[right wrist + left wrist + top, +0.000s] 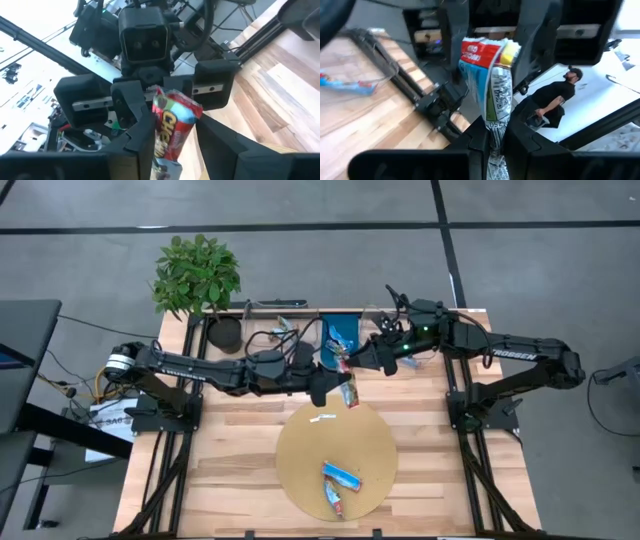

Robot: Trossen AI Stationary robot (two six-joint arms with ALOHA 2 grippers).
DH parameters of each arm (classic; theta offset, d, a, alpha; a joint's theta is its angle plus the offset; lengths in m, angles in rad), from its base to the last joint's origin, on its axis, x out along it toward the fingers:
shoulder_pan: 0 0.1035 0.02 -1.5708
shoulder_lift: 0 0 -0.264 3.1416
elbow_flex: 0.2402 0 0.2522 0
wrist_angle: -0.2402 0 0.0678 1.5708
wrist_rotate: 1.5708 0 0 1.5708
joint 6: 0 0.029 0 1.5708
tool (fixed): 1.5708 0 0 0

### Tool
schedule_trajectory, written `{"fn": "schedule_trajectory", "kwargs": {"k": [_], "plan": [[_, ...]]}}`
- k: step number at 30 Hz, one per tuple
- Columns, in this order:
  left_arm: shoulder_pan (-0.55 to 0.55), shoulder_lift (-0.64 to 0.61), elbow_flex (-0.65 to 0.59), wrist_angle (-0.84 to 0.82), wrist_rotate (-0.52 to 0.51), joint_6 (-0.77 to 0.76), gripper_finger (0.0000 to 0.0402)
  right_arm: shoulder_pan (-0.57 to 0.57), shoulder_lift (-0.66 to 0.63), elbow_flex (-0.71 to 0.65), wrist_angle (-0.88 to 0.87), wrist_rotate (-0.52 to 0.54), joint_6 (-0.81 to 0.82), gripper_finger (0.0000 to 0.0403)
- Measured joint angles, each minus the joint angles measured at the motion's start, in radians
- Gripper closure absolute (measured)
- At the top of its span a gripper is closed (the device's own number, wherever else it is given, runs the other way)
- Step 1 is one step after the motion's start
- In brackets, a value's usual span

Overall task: Pick and place Granola Bars by type
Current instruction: Put the red granola bar into the right transparent bin

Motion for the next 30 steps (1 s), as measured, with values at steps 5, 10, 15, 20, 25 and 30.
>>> {"fn": "schedule_trajectory", "kwargs": {"k": [5,10,15,20,25,30], "plan": [[0.001,0.000,0.000,0.012,0.000,0.017,0.0370,0.014,0.016,0.002,0.011,-0.002,0.000,0.0310],[0.002,-0.001,-0.001,-0.006,-0.004,0.017,0.0378,0.022,0.038,0.002,0.036,-0.007,0.000,0.0354],[0.002,-0.002,-0.001,-0.030,-0.022,0.016,0.0364,0.023,0.044,0.002,0.034,-0.004,-0.004,0.0373],[0.007,0.001,-0.001,-0.123,-0.078,-0.030,0.0327,0.007,0.049,0.002,-0.062,0.014,-0.041,0.0373],[0.023,0.000,0.002,-0.283,-0.097,-0.093,0.0273,-0.018,0.049,-0.002,-0.221,0.009,-0.118,0.0382],[0.030,0.000,0.002,-0.384,-0.110,-0.107,0.0229,-0.073,0.048,-0.002,-0.474,0.074,-0.245,0.0384]]}}
